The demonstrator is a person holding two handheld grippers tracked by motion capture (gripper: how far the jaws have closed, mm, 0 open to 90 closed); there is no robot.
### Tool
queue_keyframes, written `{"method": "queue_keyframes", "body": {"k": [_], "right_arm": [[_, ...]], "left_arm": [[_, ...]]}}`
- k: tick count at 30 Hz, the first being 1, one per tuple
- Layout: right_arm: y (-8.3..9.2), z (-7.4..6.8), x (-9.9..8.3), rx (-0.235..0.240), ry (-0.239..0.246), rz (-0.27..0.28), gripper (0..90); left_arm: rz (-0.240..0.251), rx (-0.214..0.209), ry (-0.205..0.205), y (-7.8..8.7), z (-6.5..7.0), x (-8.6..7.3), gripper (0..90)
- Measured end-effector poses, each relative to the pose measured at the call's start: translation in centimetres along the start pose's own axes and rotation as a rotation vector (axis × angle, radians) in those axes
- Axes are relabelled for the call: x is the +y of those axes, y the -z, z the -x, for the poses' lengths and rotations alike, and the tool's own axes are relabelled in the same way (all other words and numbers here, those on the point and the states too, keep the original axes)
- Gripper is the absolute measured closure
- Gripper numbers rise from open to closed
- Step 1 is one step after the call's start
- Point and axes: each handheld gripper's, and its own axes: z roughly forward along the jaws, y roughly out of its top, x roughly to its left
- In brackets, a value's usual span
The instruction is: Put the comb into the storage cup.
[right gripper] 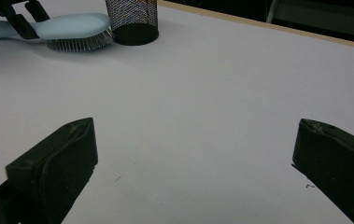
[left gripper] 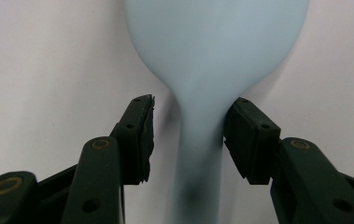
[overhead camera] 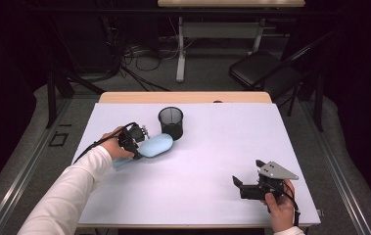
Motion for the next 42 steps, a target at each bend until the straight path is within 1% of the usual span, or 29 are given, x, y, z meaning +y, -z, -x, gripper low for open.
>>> {"method": "queue_keyframes", "body": {"k": [5,8,9,14,19,25,32,34,36,42], "right_arm": [[0.0,-0.01,0.01,0.0,0.001,0.0,0.0],[-0.02,-0.01,0.01,0.001,0.001,-0.001,0.0],[-0.02,-0.01,0.01,0.001,0.001,-0.001,0.0],[0.03,-0.02,0.02,0.001,0.003,-0.001,0.0],[0.06,0.04,0.01,-0.001,0.002,-0.002,0.0],[0.03,-0.01,0.02,0.001,0.003,-0.002,0.0],[-0.01,-0.04,0.01,0.001,0.002,0.001,0.0],[-0.02,-0.03,0.0,0.001,0.003,0.0,0.0],[-0.02,-0.04,0.0,0.001,0.003,0.0,0.0],[-0.02,-0.06,0.02,0.002,0.009,-0.003,0.0]], "left_arm": [[-0.017,-0.007,-0.009,-0.35,0.08,0.04,55.6],[-0.019,-0.011,-0.004,-0.59,0.15,0.13,57.0],[-0.028,-0.01,-0.014,-0.62,0.13,0.18,57.2],[-0.037,-0.011,-0.024,-0.88,0.16,0.31,60.5],[-0.036,-0.012,-0.024,-0.92,0.1,0.35,62.3],[-0.04,-0.025,-0.031,-0.89,0.16,0.38,67.2],[-0.036,-0.025,-0.043,-0.92,0.19,0.33,68.3],[-0.043,-0.027,-0.051,-0.86,0.15,0.37,68.5],[-0.038,-0.019,-0.058,-0.91,0.2,0.36,68.7],[-0.041,-0.012,-0.074,-0.88,0.19,0.35,69.1]]}}
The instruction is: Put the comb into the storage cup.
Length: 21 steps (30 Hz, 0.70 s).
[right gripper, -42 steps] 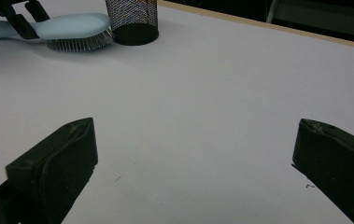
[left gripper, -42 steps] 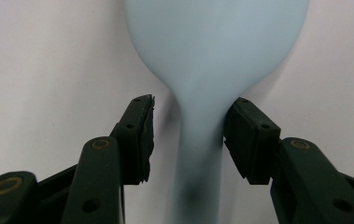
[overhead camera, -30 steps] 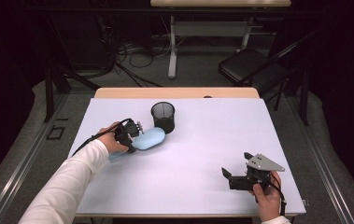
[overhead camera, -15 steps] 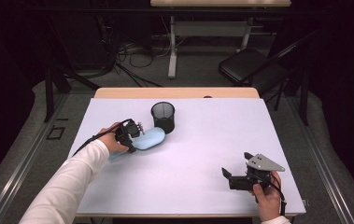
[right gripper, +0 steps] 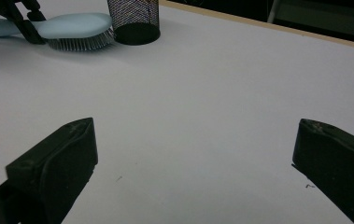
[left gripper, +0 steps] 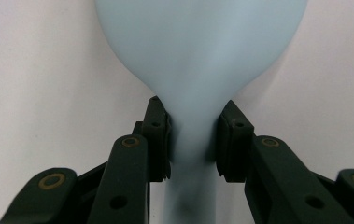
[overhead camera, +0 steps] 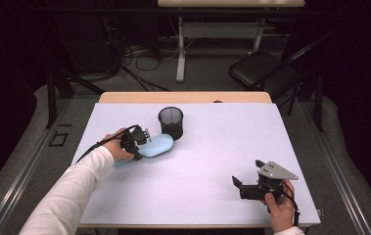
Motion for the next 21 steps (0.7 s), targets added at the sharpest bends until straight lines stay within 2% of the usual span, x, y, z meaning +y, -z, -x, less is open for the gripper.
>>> {"method": "queue_keyframes", "body": {"k": [11,21], "right_arm": [[-0.01,-0.01,-0.02,-0.001,-0.004,0.0,0.0],[0.02,0.01,-0.02,-0.002,-0.004,-0.001,0.0]], "left_arm": [[0.002,0.012,-0.02,0.02,-0.01,-0.03,69.4],[0.005,0.011,-0.017,0.2,0.03,-0.09,69.6]]}}
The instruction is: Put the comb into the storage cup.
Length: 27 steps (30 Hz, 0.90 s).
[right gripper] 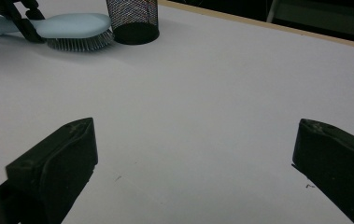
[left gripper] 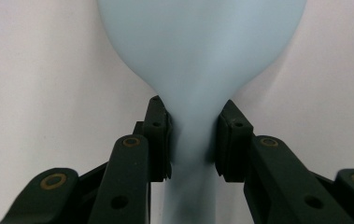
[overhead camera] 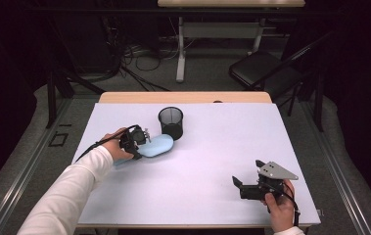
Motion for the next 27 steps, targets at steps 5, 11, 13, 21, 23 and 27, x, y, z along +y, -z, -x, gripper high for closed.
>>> {"method": "queue_keyframes", "body": {"k": [5,11,13,21,23,27], "right_arm": [[0.0,0.0,0.0,-0.001,-0.001,0.003,0.0],[0.0,0.0,0.0,-0.002,0.0,0.005,0.0],[0.0,0.0,0.0,-0.001,0.0,0.003,0.0],[0.0,0.0,0.0,-0.001,0.002,0.002,0.0],[0.0,0.0,0.0,-0.001,0.004,0.003,0.0],[-0.1,0.0,0.0,-0.001,0.002,0.001,0.0]], "left_arm": [[0.005,-0.002,0.007,0.1,0.1,-0.1,69.7],[0.017,-0.003,0.01,0.4,0.2,-0.2,69.7],[0.031,-0.01,0.016,0.5,0.3,-0.2,69.7],[0.048,-0.023,0.004,1.0,0.6,-0.1,69.7],[0.057,-0.022,0.007,1.1,0.7,-0.2,69.7],[0.065,-0.022,0.004,1.4,0.7,-0.3,69.7]]}}
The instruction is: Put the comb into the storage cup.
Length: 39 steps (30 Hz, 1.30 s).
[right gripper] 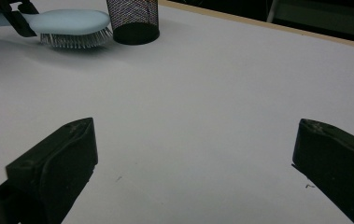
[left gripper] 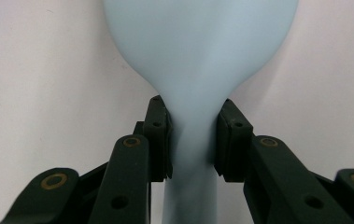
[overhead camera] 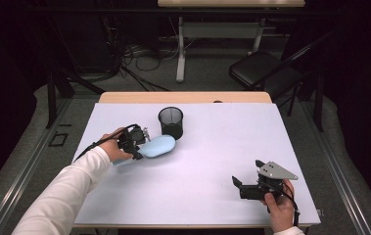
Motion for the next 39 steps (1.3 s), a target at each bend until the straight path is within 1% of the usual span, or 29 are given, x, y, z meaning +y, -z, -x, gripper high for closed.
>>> {"method": "queue_keyframes", "body": {"k": [2,3,4,6,7,15,16,17,18,19,20,21,22,25,27,30,32,34,36,37,39], "right_arm": [[0.0,0.0,0.0,0.002,-0.002,-0.002,0.0],[0.0,0.0,0.0,0.002,-0.002,-0.002,0.0],[0.0,0.0,0.0,0.001,-0.003,-0.002,0.0],[0.0,0.0,0.0,0.001,-0.003,0.0,0.0],[0.0,0.0,0.0,0.0,-0.003,0.0,0.0],[0.0,0.0,0.0,-0.003,-0.003,-0.001,0.0],[0.0,0.0,0.0,-0.004,-0.003,-0.001,0.0],[0.0,0.0,0.0,-0.004,-0.004,-0.001,0.0],[0.0,0.0,0.0,-0.004,-0.003,-0.001,0.0],[0.0,0.0,0.0,-0.004,-0.005,0.001,0.0],[0.0,0.0,0.0,-0.004,-0.006,0.001,0.0],[0.0,0.0,0.0,-0.004,-0.006,0.002,0.0],[0.0,0.0,0.0,-0.005,-0.004,0.0,0.0],[0.0,0.0,0.0,-0.005,-0.002,0.0,0.0],[0.0,0.0,0.0,-0.005,-0.002,0.0,0.0],[0.0,0.0,0.0,-0.006,-0.002,0.0,0.0],[0.0,0.0,0.0,-0.007,-0.003,0.0,0.0],[0.0,0.0,0.0,-0.007,-0.005,0.002,0.0],[0.0,0.0,0.0,-0.007,-0.002,0.001,0.0],[0.0,0.0,0.0,-0.007,-0.001,0.003,0.0],[0.0,0.0,0.0,-0.006,0.001,0.0,0.0]], "left_arm": [[0.004,0.0,-0.006,0.2,0.1,0.0,69.7],[0.014,0.009,-0.003,0.2,0.2,-0.1,69.7],[0.01,0.002,-0.006,0.4,0.2,-0.1,69.7],[0.019,-0.002,-0.012,0.7,0.3,-0.1,69.7],[0.023,0.004,-0.017,0.8,0.4,-0.1,69.7],[0.072,-0.001,-0.013,1.9,0.9,-0.1,69.7],[0.074,0.0,-0.014,2.1,1.0,-0.1,69.7],[0.083,0.011,-0.018,2.2,1.2,-0.1,69.7],[0.088,0.01,-0.019,2.4,1.3,-0.2,69.7],[0.102,0.012,-0.01,2.5,1.4,-0.2,69.7],[0.1,0.008,-0.002,2.7,1.4,-0.2,69.7],[0.105,0.016,0.002,2.9,1.5,-0.2,69.7],[0.112,0.034,0.015,3.0,1.7,-0.2,69.7],[0.139,0.03,0.033,3.4,1.8,-0.3,69.8],[0.147,0.032,0.036,3.7,1.8,-0.3,69.8],[0.166,0.025,0.054,4.2,1.9,-0.3,69.8],[0.175,0.037,0.058,4.4,2.1,-0.3,69.8],[0.198,0.031,0.075,4.7,2.2,-0.4,69.8],[0.219,0.038,0.087,4.9,2.4,-0.4,69.8],[0.235,0.042,0.085,5.1,2.5,-0.4,69.8],[0.257,0.032,0.097,5.4,2.5,-0.3,69.7]]}}
